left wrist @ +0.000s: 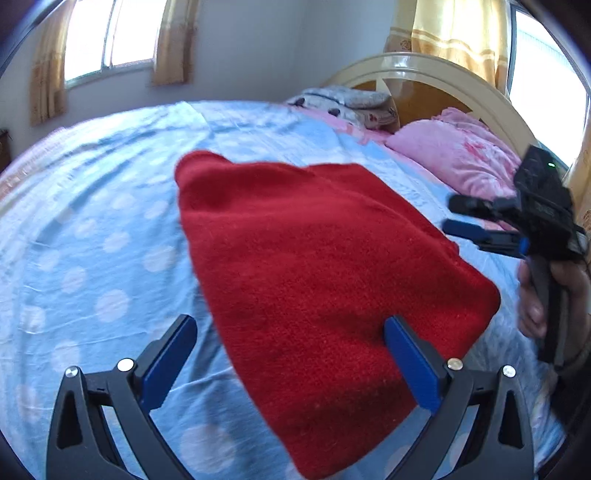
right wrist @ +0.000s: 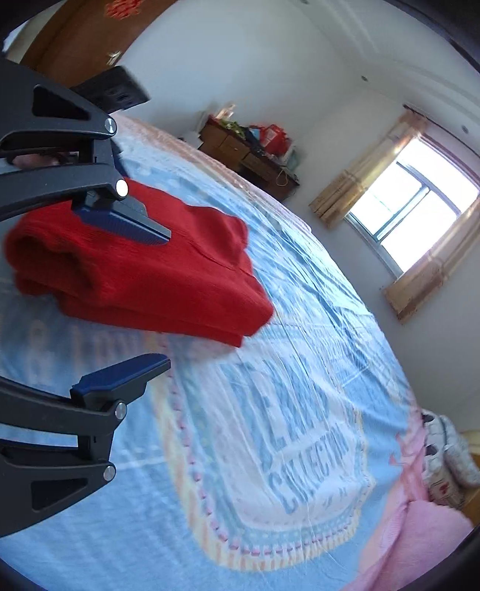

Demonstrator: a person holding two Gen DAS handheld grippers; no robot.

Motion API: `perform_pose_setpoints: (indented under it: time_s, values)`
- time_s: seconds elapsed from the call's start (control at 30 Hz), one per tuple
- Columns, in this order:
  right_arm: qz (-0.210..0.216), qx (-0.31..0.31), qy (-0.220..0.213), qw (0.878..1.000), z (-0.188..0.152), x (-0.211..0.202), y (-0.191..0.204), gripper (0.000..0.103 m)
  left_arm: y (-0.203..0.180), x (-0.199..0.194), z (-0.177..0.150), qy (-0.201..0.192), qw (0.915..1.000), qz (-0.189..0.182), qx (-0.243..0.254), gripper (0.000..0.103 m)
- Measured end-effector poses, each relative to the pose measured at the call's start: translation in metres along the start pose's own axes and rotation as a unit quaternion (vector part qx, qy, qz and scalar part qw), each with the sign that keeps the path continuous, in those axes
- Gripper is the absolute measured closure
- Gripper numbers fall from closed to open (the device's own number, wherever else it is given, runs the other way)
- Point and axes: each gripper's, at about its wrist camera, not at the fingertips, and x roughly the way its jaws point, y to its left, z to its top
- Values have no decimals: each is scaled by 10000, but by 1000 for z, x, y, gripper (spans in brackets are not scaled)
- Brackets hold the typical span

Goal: Fold small clothes
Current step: 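Close the right tool on the sweater edge and lift it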

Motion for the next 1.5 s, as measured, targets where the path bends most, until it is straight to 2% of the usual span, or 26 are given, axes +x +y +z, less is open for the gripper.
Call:
perform_pose_setpoints:
  time_s: [0.13,0.23,0.3,0.43,0.6,0.63,0.67,0.8,0.9,1.1,1.2,1.37,1.5]
  values:
    - [129,196,328,9992,20,33,-10,40,23,5,0,149,9967,-490,-631,0]
    - [241,272,533,9979,28,58,-14,40,30,5,-2,115,9929,-709,-946,5]
    - [189,235,687,9972,30,73,-14,40,28,6,-3,126,9918,-829,-960,9]
    - [301,127,822,9961,36,92,-9,40,21,7,-3,189,9930,-835,-809,13]
    - [496,14,921,9945,38,109,2,41,16,12,-1,284,9933,-854,-726,13]
    - [522,-15,932,9943,36,111,4,43,16,13,0,291,9933,-854,-718,13]
    - [495,-55,951,9942,33,112,6,49,16,13,0,300,9934,-849,-712,13]
    - [500,-116,962,9940,28,114,5,63,13,13,1,314,9943,-795,-641,15]
    - [513,-126,926,9943,28,113,5,65,12,15,3,331,9944,-795,-614,18]
    - [214,-403,782,9959,25,111,15,67,10,13,5,330,9953,-721,-557,26]
    - [14,-628,663,9958,22,102,25,70,7,11,6,323,9958,-656,-547,34]
    - [-98,-763,426,9961,13,83,40,72,2,2,6,349,9962,-551,-573,53]
    - [-81,-707,298,9970,5,66,46,73,-9,-9,5,377,9979,-426,-312,60]
